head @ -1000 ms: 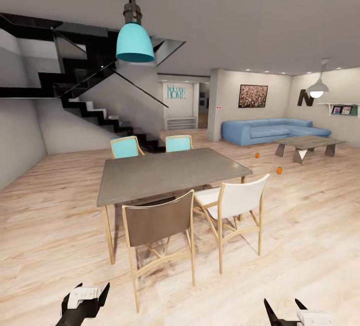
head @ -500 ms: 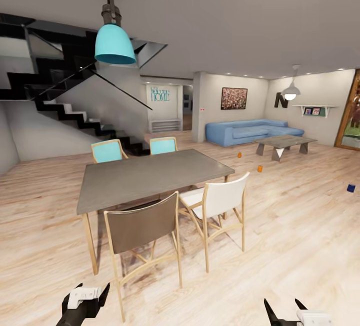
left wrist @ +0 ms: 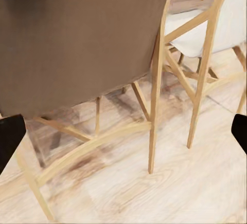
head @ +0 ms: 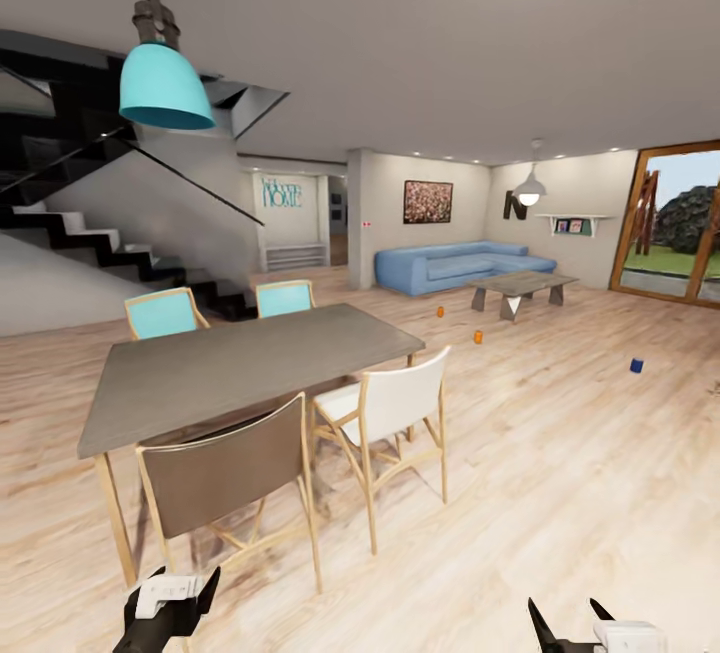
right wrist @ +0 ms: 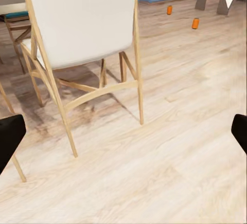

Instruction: Put the three can of soda from the living room inside the tash can in the kitchen.

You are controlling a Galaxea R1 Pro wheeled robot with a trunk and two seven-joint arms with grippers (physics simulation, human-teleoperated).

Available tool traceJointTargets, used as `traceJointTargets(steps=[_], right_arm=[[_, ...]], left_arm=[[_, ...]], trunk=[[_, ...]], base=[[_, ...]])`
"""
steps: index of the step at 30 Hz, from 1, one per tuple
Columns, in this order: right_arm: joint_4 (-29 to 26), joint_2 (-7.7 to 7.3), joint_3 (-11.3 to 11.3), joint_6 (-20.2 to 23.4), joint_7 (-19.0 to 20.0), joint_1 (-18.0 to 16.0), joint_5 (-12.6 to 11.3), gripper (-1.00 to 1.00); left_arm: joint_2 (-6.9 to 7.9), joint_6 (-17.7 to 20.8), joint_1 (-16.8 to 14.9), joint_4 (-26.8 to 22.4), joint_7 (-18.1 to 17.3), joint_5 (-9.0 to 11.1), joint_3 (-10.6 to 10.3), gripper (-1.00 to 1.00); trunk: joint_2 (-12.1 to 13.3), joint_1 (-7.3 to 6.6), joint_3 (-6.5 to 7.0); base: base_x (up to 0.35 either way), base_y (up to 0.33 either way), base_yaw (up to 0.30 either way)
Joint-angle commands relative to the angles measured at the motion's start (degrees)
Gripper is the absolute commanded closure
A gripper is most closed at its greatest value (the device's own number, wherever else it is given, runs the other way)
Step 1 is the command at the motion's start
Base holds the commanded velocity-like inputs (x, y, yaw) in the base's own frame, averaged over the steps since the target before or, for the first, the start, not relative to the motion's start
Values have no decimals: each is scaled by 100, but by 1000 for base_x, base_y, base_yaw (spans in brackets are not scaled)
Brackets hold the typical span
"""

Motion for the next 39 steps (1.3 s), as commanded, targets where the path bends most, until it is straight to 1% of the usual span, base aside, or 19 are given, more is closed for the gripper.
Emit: traceJointTargets(steps=[1, 20, 25, 29, 31, 39], right_arm=[[0, 0, -1, 0, 0, 0, 0, -100], [0, 0, 5, 0, 0, 0, 0, -100], [0, 0, 0, 0, 0, 0, 0, -100], [0, 27, 10, -9, 6, 0, 5, -100], [0, 16, 8, -13, 0, 0, 3, -100], [0, 1, 5, -17, -8, 0, -8, -100]], left_arm=[[1, 0, 0, 0, -2, -1, -2, -100], [3, -1, 0, 0, -2, -8, -11, -100], [-2, -68, 0, 11, 6, -15, -12, -100], [-6, -125, 0, 9, 16, -12, -12, -100], [-6, -129, -2, 9, 18, -12, -12, -100], [-6, -184, 0, 7, 23, -1, 11, -100]], trunk=[[0, 0, 5], [0, 0, 102], [0, 0, 124], [0, 0, 132], [0, 0, 131], [0, 0, 118]], base=[[222, -184, -218], [273, -147, -207], [283, -140, -210], [283, -140, -106], [284, -138, -98], [95, -44, -199]])
